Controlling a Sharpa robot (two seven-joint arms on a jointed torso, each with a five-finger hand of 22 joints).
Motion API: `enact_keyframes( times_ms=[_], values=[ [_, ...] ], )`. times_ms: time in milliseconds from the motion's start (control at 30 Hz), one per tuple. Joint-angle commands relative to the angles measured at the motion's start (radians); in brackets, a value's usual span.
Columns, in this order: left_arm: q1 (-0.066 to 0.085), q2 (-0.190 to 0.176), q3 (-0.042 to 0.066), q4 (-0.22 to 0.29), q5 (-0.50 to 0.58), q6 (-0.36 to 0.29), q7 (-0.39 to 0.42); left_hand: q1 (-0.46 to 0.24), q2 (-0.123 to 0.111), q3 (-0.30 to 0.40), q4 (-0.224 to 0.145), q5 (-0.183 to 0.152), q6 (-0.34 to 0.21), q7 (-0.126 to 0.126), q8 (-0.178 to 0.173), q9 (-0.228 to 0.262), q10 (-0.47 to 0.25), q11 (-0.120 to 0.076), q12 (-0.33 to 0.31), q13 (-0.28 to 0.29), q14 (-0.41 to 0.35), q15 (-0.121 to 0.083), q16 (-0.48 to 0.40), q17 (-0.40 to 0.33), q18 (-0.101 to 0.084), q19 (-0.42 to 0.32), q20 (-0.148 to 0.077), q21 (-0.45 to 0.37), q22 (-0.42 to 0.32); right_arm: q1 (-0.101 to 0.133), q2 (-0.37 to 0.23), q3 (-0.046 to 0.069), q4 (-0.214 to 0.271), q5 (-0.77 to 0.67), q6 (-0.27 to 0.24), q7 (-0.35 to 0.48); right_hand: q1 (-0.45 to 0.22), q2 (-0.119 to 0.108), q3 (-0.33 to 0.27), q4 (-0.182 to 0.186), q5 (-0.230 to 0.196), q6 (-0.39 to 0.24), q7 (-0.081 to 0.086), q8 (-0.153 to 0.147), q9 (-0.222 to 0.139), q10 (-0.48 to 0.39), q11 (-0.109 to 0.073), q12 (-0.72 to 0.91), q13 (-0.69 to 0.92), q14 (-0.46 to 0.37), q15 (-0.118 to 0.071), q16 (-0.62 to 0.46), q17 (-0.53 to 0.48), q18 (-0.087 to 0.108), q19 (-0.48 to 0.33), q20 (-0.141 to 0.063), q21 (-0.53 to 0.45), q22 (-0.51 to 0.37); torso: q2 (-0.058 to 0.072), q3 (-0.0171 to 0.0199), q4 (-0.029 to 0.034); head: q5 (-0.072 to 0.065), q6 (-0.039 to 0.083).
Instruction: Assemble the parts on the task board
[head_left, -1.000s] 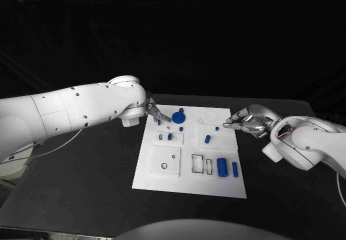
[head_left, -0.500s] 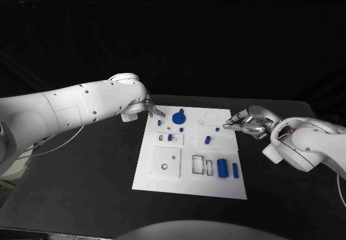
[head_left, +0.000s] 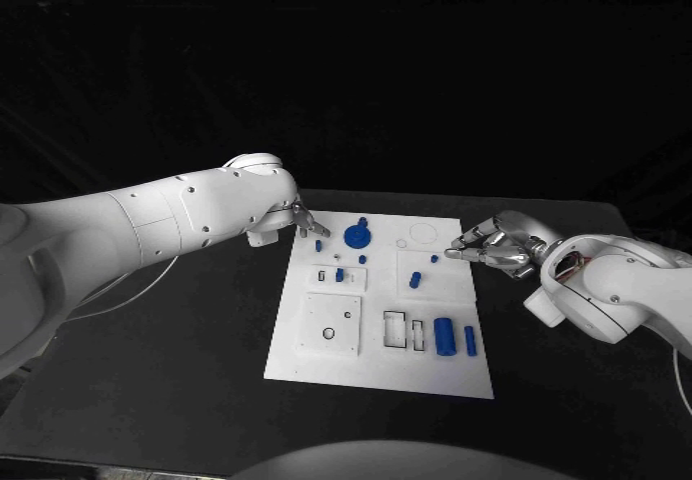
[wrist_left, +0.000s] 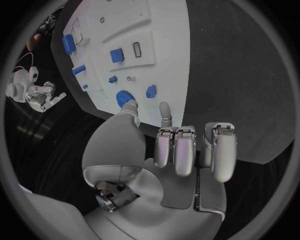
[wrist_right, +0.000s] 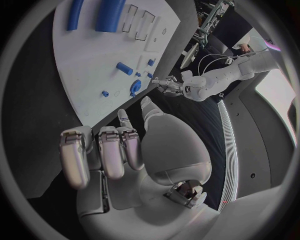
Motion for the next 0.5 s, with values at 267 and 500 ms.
enact_keyframes(
  times_ms=[267,500],
  values=[
    [-0.020,0.021,0.000,-0.041,-0.010,0.043,0.038,0.004,0.029,0.016,-0.001,-0.007,-0.005,0.001,-0.016,-0.002,0.104,-0.003,-0.001,0.263,0.106,-0.004,0.003,0.263,-0.008,0.105,-0.006,0.002,0.263,-0.001,-0.001,0.000,0.005,-0.004,0.009,0.002,0.000,0.008,0.000,0.003,-0.002,0.003,0.004,-0.002,0.000,0.105,0.005,-0.003,0.263,0.106,0.008,0.004,0.263,-0.007,0.105,0.008,0.004,0.263,0.000,-0.0003,0.0005,-0.001,-0.003],
    [-0.025,0.028,0.000,-0.051,-0.010,0.051,0.042,0.012,0.045,0.024,-0.002,-0.010,-0.006,0.002,-0.022,-0.001,0.104,-0.002,-0.001,0.263,0.106,-0.004,0.003,0.263,-0.008,0.105,-0.005,0.002,0.263,-0.001,-0.003,0.000,0.006,-0.004,0.009,0.001,0.000,0.008,0.000,0.003,-0.002,0.003,0.004,-0.002,0.000,0.105,0.005,-0.003,0.263,0.106,0.008,0.004,0.263,-0.007,0.105,0.008,0.004,0.263,-0.001,0.0001,0.0004,-0.002,-0.006]
  ],
)
